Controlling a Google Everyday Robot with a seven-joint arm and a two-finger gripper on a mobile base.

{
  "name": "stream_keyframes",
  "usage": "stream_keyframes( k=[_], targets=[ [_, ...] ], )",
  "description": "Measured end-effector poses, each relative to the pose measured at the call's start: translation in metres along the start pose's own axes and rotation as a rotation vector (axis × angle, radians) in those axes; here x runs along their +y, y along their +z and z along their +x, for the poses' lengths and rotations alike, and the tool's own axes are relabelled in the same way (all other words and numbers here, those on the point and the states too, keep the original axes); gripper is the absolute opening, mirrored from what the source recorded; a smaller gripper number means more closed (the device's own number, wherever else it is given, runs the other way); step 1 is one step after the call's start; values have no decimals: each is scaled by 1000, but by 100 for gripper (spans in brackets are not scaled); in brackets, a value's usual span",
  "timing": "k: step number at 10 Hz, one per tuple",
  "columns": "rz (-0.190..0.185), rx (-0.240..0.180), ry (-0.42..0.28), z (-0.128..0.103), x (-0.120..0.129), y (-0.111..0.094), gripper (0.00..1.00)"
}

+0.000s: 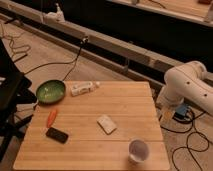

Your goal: Place the pepper in the ceramic bowl

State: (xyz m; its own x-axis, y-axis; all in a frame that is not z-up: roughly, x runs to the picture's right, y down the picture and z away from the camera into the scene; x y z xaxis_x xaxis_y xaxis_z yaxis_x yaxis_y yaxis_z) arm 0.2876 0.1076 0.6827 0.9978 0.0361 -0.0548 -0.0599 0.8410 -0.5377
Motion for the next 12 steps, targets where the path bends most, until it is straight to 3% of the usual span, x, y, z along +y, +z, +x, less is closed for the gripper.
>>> stream_keyframes(
  k=[8, 9, 11, 12],
  targets=[
    [-1, -3, -3, 0, -1, 1, 65],
    [1, -26, -8, -5, -5, 0, 65],
    [-1, -129, -64, -41, -21, -1, 65],
    [-6, -196, -128, -72, -31, -2, 65]
  ],
)
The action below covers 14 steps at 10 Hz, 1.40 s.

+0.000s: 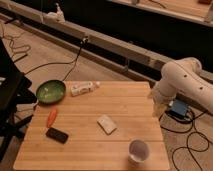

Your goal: Place the pepper in the ceramic bowl

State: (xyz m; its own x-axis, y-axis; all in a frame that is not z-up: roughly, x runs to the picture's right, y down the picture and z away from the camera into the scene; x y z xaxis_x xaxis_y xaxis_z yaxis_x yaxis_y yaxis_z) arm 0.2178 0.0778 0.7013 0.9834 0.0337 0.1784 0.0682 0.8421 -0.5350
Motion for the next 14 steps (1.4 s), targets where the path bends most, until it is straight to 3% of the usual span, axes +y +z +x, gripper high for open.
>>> stream_keyframes(
  k=[4, 6, 7, 10, 12, 14],
  targets=[
    [-35, -159, -276, -109, -25, 21, 65],
    [-74, -243, -477, -181, -11, 35, 65],
    [-86, -262, -526, -196, -5, 37, 65],
    [-93, -257, -536, -196, -3, 36, 65],
    [-109, -195, -513, -176, -4, 39, 65],
    [-132, -143, -529, -174, -16, 55, 65]
  ],
)
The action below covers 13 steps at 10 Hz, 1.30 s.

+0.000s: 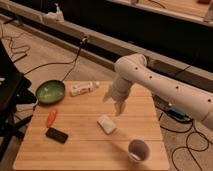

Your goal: Place the pepper in the ceramic bowl

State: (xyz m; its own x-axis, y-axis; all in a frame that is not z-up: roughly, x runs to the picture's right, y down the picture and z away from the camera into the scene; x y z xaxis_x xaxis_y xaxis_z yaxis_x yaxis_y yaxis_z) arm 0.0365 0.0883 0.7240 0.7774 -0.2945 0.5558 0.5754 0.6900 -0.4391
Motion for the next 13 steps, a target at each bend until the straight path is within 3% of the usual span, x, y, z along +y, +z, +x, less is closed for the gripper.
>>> stream_keyframes(
  k=[3, 6, 13],
  targets=[
    [-34, 2, -96, -12, -46, 41, 65],
    [-15, -74, -221, -49, -107, 87, 65],
    [-8, -95, -235, -52, -120, 98, 65]
  ],
)
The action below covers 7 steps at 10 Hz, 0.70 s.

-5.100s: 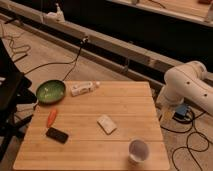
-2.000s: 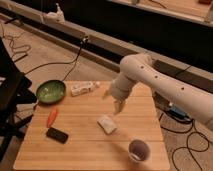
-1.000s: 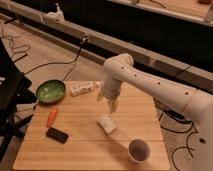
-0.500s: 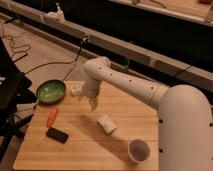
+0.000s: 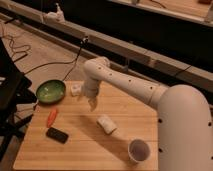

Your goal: Place the pepper in the ceramic bowl

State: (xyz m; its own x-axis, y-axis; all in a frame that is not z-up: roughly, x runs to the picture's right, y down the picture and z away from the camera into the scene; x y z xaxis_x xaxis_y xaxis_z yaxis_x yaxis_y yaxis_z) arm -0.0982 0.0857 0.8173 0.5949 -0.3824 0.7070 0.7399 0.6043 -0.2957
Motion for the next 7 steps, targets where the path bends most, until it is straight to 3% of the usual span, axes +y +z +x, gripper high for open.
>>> stream_keyframes(
  k=[2, 5, 7],
  targets=[
    [-2, -37, -14, 3, -17, 21, 65],
    [-47, -121, -100, -6, -53, 65, 65],
    [-47, -161, -157, -16, -77, 81, 65]
  ],
)
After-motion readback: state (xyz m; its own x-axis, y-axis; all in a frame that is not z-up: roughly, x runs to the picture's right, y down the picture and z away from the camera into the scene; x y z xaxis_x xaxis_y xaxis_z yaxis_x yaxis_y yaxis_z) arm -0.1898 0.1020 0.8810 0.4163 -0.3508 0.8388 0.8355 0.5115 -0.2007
